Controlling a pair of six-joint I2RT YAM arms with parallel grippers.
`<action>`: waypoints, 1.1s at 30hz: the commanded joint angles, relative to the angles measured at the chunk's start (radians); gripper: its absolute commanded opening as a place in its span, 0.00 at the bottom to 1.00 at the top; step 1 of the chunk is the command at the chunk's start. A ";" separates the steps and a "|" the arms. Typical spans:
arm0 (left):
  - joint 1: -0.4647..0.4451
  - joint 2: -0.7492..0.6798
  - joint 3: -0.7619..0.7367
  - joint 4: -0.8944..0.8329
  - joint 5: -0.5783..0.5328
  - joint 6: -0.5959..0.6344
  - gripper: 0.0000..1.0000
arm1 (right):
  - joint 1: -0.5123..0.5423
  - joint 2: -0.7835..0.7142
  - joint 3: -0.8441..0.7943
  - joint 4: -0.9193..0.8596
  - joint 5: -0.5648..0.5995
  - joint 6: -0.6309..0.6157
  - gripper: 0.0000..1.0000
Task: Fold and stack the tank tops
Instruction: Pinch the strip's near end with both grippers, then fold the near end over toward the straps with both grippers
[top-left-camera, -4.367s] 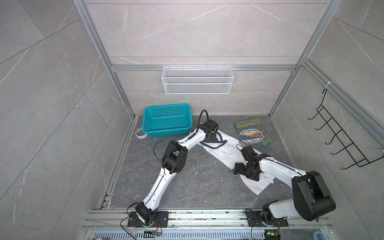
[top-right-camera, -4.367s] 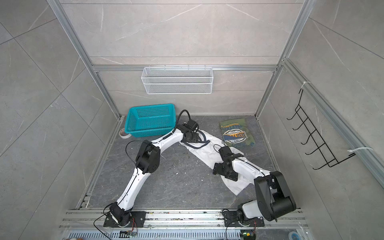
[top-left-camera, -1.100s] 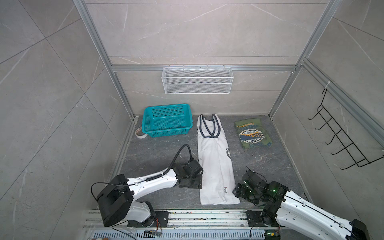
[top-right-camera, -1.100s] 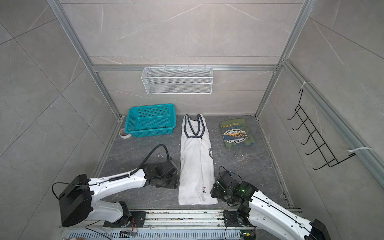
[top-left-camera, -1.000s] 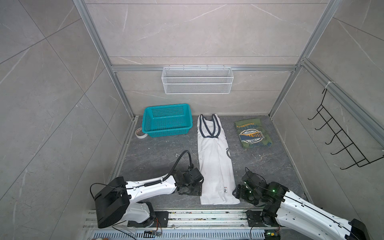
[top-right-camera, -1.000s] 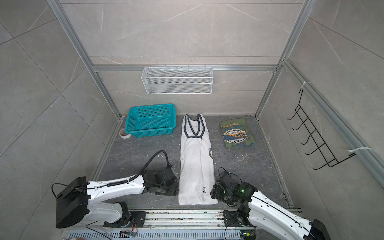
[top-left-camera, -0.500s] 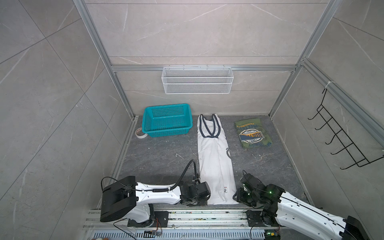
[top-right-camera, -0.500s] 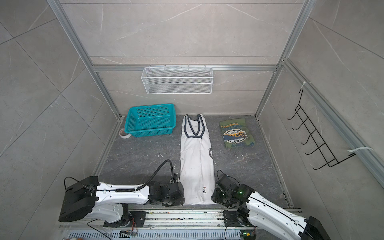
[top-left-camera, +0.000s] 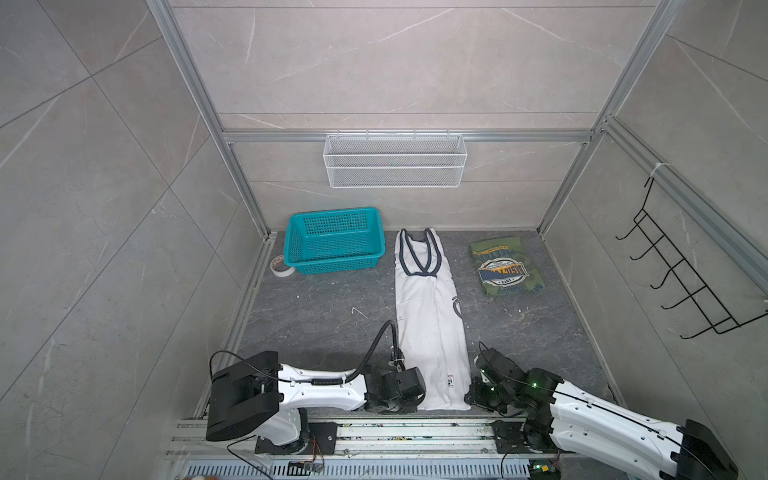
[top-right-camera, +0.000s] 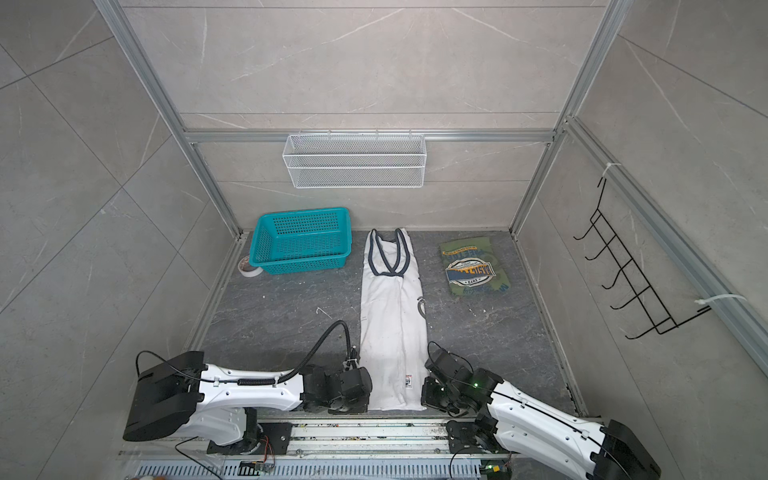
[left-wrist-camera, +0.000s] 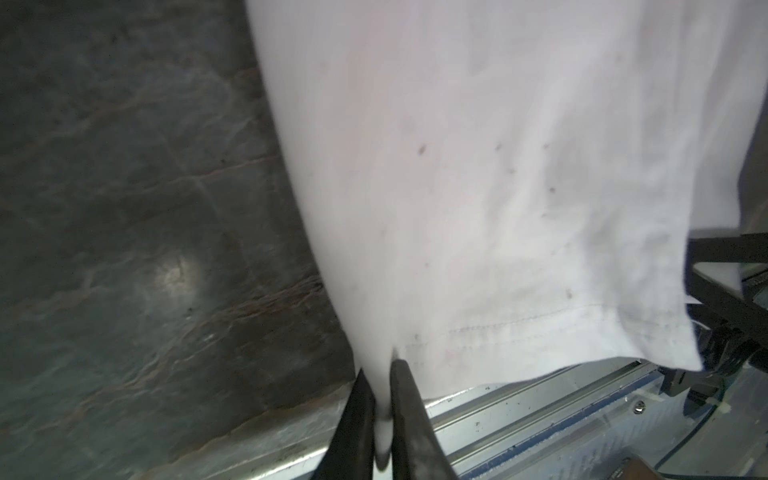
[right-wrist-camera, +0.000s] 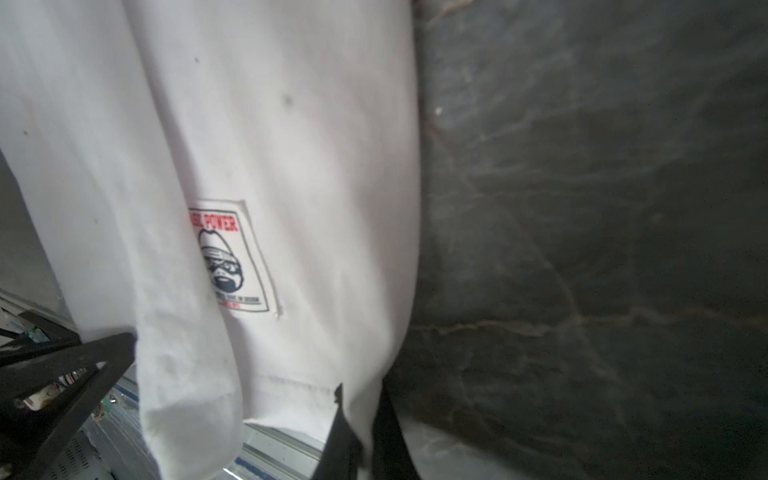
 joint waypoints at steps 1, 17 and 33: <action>-0.008 -0.065 0.048 -0.051 -0.090 0.016 0.07 | 0.012 -0.023 0.039 -0.028 0.014 0.012 0.05; 0.371 -0.052 0.349 -0.063 -0.169 0.431 0.02 | -0.293 0.304 0.533 0.007 0.065 -0.365 0.01; 0.692 0.440 0.791 0.033 0.085 0.581 0.02 | -0.544 0.871 0.929 0.167 -0.050 -0.515 0.02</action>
